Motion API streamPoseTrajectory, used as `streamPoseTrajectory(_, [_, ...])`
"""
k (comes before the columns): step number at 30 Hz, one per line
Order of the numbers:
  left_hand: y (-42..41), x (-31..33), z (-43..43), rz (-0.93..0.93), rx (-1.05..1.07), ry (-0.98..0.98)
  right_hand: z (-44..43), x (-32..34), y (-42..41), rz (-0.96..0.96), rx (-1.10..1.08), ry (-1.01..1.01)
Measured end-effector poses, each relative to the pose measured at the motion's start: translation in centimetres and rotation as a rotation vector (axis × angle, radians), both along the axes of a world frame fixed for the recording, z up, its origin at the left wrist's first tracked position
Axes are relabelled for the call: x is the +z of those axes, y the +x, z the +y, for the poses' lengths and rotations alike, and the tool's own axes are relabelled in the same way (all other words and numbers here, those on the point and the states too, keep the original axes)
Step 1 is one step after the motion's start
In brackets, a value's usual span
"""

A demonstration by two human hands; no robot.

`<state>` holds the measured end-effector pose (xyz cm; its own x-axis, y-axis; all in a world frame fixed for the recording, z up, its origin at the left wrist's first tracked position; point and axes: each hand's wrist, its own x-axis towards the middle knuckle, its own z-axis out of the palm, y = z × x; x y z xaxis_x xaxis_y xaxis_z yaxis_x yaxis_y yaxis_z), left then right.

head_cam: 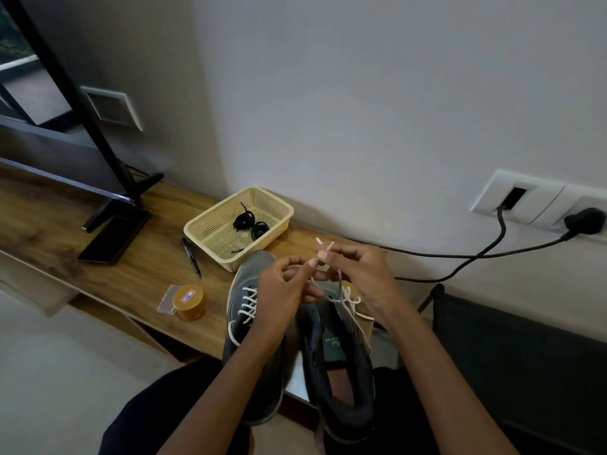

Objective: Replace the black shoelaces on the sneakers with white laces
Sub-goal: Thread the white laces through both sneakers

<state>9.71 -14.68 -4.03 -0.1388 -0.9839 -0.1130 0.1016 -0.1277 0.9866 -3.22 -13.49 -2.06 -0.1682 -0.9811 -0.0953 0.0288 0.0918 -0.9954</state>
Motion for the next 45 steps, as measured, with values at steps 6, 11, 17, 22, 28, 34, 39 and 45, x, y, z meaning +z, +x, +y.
streamPoseTrajectory(6, [0.1,-0.5,0.0,-0.146,-0.040,-0.088,-1.4,1.8,-1.1,-0.085,-0.318,-0.087])
streamPoseTrajectory(11, [0.7,-0.3,-0.1,-0.162,0.039,-0.104,-5.8,7.6,-3.1,-0.192,-0.426,-0.283])
streamPoseTrajectory(17, [0.4,-1.6,-0.5,-0.339,-0.044,-0.133,-8.1,13.4,-3.1,-0.298,-0.362,-0.510])
streamPoseTrajectory(22, [0.5,-2.7,-0.8,-0.509,-0.137,-0.138,-8.6,8.9,-2.6,-0.152,-0.417,-0.392])
streamPoseTrajectory(28, [-0.3,-4.2,-0.2,-0.779,-0.220,-0.199,-5.1,-3.4,-3.3,0.450,-0.217,0.092])
streamPoseTrajectory(34, [-1.5,-4.9,0.5,-1.117,-0.182,-0.386,-3.3,-3.4,-4.0,0.362,-0.272,0.044])
streamPoseTrajectory(39, [-2.4,-5.0,0.7,-1.202,-0.210,-0.344,-1.9,-2.4,-4.8,0.055,-0.378,-0.126])
streamPoseTrajectory(45, [-2.5,-5.9,-0.1,-1.210,-0.231,-0.265,-2.9,-3.1,-6.2,0.332,-0.060,0.028])
